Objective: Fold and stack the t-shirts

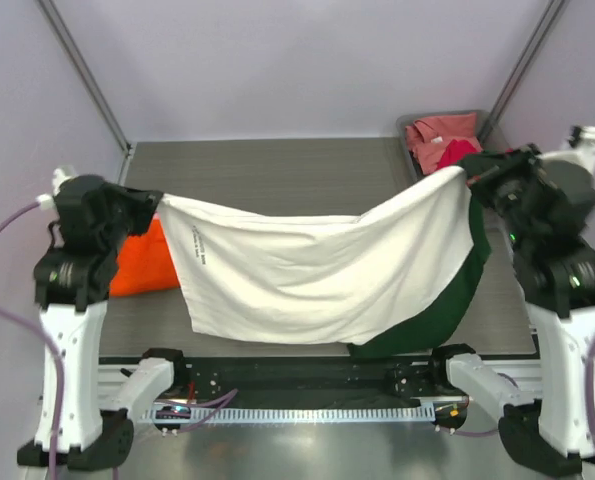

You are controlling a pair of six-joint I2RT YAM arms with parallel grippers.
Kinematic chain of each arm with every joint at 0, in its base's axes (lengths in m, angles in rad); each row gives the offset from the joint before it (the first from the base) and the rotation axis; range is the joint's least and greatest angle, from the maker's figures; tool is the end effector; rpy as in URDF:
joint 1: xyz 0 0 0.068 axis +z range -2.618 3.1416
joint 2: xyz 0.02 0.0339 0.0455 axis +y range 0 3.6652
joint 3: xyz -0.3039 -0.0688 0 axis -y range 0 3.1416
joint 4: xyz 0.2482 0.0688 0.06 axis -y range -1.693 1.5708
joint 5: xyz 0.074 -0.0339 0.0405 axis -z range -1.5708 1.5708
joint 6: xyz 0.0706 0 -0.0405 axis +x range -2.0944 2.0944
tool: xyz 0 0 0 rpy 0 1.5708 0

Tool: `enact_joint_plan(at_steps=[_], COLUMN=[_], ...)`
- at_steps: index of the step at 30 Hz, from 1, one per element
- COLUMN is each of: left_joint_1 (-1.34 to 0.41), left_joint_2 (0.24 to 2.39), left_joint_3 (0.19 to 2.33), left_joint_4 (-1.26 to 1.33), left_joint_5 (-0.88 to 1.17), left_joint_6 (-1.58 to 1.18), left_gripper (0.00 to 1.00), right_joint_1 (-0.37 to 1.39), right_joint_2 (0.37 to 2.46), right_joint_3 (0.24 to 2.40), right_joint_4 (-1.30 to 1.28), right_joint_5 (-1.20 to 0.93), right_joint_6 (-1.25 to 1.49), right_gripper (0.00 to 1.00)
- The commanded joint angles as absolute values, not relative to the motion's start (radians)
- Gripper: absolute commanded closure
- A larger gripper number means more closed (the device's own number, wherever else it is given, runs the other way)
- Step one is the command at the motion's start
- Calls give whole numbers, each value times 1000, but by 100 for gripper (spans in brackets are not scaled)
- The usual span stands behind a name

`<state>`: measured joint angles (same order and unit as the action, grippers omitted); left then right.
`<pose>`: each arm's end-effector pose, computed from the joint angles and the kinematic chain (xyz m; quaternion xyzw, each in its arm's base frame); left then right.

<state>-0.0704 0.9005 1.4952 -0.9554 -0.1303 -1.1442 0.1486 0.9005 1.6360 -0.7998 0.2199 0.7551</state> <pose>0.1382 -0.0006 0.4896 -0.4516 0.6863 -0.2799 0.4967 0.1186 0.0022 0.5535 0.2882 0.6696 0.2248 0.6466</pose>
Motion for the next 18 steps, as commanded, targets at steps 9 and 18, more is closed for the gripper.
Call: enact_joint_plan(at_steps=[9, 18], left_joint_1=[75, 221], left_joint_2=[1490, 1692], left_joint_3=[1918, 2271], left_joint_4=[-882, -787], left_joint_5=[35, 273], left_joint_6=[-1103, -1175], left_gripper=[100, 100], right_joint_1=[147, 37], right_joint_2=[1391, 1595], right_joint_3=[1929, 2234], right_joint_4=[-584, -537], right_joint_5=[87, -124], right_joint_6=[799, 841], right_gripper=[99, 99])
